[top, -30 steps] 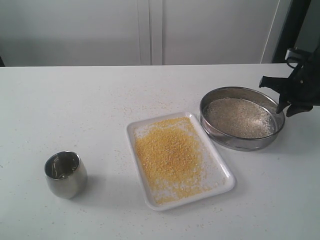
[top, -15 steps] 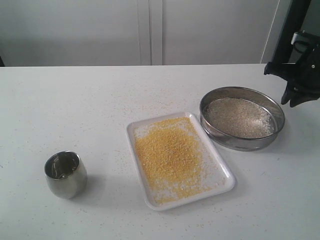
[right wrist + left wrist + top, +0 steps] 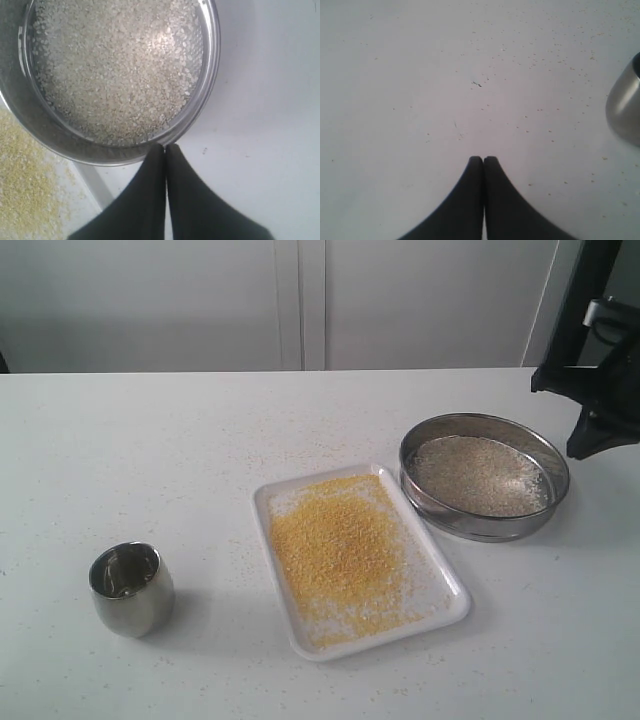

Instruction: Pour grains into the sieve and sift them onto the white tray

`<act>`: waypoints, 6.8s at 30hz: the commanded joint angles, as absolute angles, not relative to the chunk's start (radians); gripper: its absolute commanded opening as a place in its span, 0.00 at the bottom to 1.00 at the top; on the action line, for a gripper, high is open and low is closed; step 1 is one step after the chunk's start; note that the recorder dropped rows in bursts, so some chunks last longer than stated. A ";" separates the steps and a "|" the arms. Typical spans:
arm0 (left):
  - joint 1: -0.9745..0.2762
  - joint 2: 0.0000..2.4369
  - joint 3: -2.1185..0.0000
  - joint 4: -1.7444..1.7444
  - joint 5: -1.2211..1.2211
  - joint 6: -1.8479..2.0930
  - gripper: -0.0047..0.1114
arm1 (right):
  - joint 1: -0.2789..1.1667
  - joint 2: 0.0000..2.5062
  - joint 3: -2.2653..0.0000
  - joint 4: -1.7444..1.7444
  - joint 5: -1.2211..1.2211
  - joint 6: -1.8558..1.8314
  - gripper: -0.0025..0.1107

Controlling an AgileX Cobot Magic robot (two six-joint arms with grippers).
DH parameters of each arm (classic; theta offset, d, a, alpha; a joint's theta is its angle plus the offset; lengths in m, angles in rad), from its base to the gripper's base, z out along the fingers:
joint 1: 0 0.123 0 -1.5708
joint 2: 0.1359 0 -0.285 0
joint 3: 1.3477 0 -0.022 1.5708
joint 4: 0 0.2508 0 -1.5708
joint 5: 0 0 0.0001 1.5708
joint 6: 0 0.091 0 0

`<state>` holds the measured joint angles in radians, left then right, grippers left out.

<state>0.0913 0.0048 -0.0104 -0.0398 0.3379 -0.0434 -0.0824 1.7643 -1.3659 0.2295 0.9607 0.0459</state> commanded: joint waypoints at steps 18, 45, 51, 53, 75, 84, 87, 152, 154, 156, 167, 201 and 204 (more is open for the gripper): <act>0.091 0.000 0.000 -0.052 0.355 -0.040 0.04 | -0.007 1.487 -1.194 0.114 1.037 -0.105 0.02; 0.091 0.000 0.000 -0.052 0.355 -0.040 0.04 | -0.007 0.616 -0.715 0.103 0.716 -0.104 0.02; 0.091 0.000 0.000 -0.052 0.355 -0.040 0.04 | -0.007 0.518 -0.624 0.084 0.647 -0.102 0.02; 0.091 0.000 0.000 -0.052 0.355 -0.040 0.04 | -0.007 0.484 -0.593 0.072 0.627 -0.102 0.02; 0.091 0.000 0.000 -0.052 0.355 -0.040 0.04 | -0.007 0.286 -0.486 0.074 0.485 -0.108 0.02; 0.091 0.000 0.000 -0.052 0.355 -0.040 0.04 | -0.007 0.286 -0.486 0.074 0.465 -0.108 0.02; 0.091 0.000 0.000 -0.052 0.355 -0.040 0.04 | -0.001 0.286 -0.486 0.074 0.465 -0.106 0.02; 0.091 0.000 0.000 -0.052 0.355 -0.040 0.04 | 0.000 0.035 -0.238 -0.085 0.461 0.024 0.02; 0.091 0.000 0.000 -0.052 0.355 -0.040 0.04 | 0.000 0.023 -0.211 -0.085 0.461 0.024 0.02; 0.091 0.000 0.000 -0.052 0.355 -0.040 0.04 | 0.000 0.016 -0.180 -0.085 0.461 0.024 0.02; 0.091 0.000 0.000 -0.052 0.355 -0.040 0.04 | 0.000 0.000 -0.065 -0.085 0.407 0.024 0.02; 0.091 0.000 0.000 -0.052 0.355 -0.040 0.04 | 0.000 0.000 0.000 -0.083 0.348 0.024 0.02; 0.084 0.000 0.000 -0.052 0.355 -0.040 0.04 | 0.000 0.000 0.000 -0.083 0.348 0.024 0.02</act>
<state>0.0913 0.0048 -0.0104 -0.0398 0.3379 -0.0434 0.0000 0.0048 -0.0048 -0.0798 0.3633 0.0222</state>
